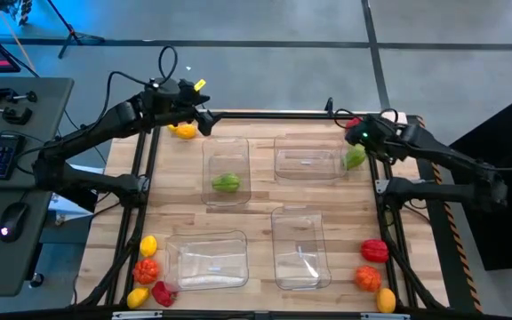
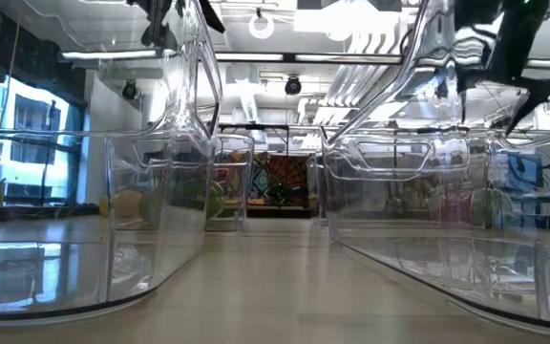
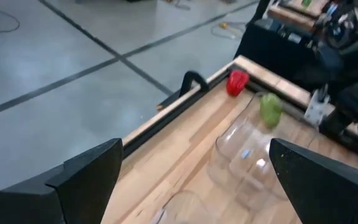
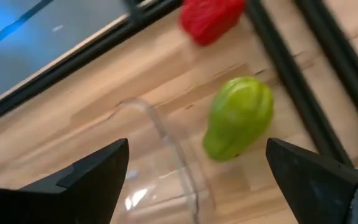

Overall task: Sort produce into baskets
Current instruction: Put the green chayote into the top left transparent bin

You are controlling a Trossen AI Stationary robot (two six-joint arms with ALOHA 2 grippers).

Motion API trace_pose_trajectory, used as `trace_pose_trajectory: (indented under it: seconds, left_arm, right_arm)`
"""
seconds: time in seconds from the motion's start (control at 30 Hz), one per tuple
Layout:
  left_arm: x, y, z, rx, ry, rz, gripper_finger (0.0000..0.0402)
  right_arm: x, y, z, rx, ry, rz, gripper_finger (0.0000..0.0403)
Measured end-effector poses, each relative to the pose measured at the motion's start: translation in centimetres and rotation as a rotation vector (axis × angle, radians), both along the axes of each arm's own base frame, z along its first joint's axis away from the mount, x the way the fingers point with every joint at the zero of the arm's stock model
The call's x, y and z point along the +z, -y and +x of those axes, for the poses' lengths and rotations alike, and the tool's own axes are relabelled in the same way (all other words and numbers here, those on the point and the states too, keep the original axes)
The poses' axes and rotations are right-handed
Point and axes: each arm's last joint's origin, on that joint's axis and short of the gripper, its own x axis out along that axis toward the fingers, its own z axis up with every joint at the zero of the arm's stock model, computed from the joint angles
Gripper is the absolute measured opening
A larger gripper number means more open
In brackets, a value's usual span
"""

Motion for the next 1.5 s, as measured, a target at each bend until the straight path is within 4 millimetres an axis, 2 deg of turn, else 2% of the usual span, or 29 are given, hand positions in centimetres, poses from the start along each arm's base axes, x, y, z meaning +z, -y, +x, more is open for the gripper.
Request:
trace_pose_trajectory:
  seconds: [0.2, 0.67, 0.77, 0.87, 1.2, 1.5]
  left_arm:
    - [0.1, 0.0, 0.0, 0.003, -0.002, 0.013, 0.039]
    - [0.1, -0.1, -0.1, 0.044, -0.013, 0.037, 0.039]
    - [0.1, -0.1, -0.1, 0.044, -0.014, 0.037, 0.039]
    - [0.1, -0.1, -0.1, 0.045, -0.012, 0.035, 0.039]
    - [0.3, -0.3, 0.0, 0.069, 0.006, 0.051, 0.039]
    - [0.4, -0.4, -0.1, 0.112, 0.009, 0.072, 0.039]
  right_arm:
    - [-1.0, 2.4, -0.5, -0.172, -0.092, 0.03, 0.0369]
    - [-4.3, 6.9, -1.4, -0.37, -0.195, 0.278, 0.0369]
    - [-5.2, 8.1, -1.5, -0.371, -0.17, 0.32, 0.0369]
    - [-6.4, 8.9, -1.7, -0.329, -0.057, 0.341, 0.0369]
    - [-9.4, 7.1, -2.7, -0.38, 0.09, 0.327, 0.0369]
    - [-11.6, 6.2, -2.6, -0.356, 0.051, 0.374, 0.0369]
